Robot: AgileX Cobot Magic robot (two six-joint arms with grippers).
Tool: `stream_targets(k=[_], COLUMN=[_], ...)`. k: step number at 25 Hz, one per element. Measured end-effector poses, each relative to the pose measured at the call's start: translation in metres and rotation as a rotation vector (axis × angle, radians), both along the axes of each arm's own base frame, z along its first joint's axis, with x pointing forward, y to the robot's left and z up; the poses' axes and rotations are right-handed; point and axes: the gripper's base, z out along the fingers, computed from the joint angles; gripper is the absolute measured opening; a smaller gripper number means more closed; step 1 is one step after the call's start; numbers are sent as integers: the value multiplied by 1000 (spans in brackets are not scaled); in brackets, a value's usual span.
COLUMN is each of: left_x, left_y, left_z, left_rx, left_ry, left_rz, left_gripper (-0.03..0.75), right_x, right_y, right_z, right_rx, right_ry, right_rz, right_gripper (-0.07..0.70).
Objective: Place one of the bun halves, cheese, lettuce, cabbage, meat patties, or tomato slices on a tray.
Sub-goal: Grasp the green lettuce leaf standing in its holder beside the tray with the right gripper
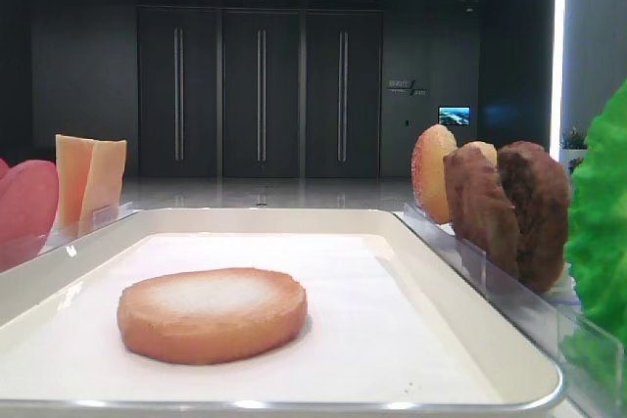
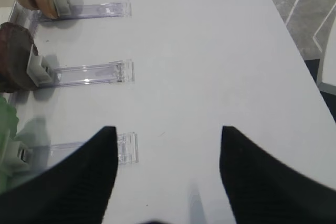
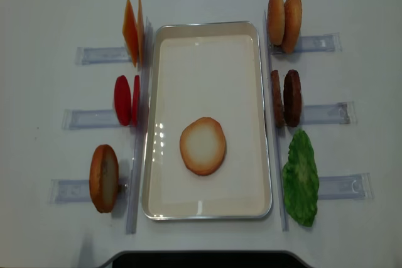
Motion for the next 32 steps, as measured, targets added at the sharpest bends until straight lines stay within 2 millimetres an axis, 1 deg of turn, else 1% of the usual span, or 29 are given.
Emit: stream_targets(k=[4,24,28,32], left_x=[0,0,0,0], left_y=[0,0,0,0], left_z=[0,0,0,0], left_rx=[0,0,0,0], left_ry=[0,0,0,0], left_rz=[0,0,0,0], left_gripper=[0,-7,-7,-7], right_x=[0,0,0,-3], right_y=[0,0,0,0], right_z=[0,0,0,7], right_rx=[0,0,0,4], right_ry=[0,0,1,47], right_rz=[0,0,0,-3], right_gripper=[410,410,397,389])
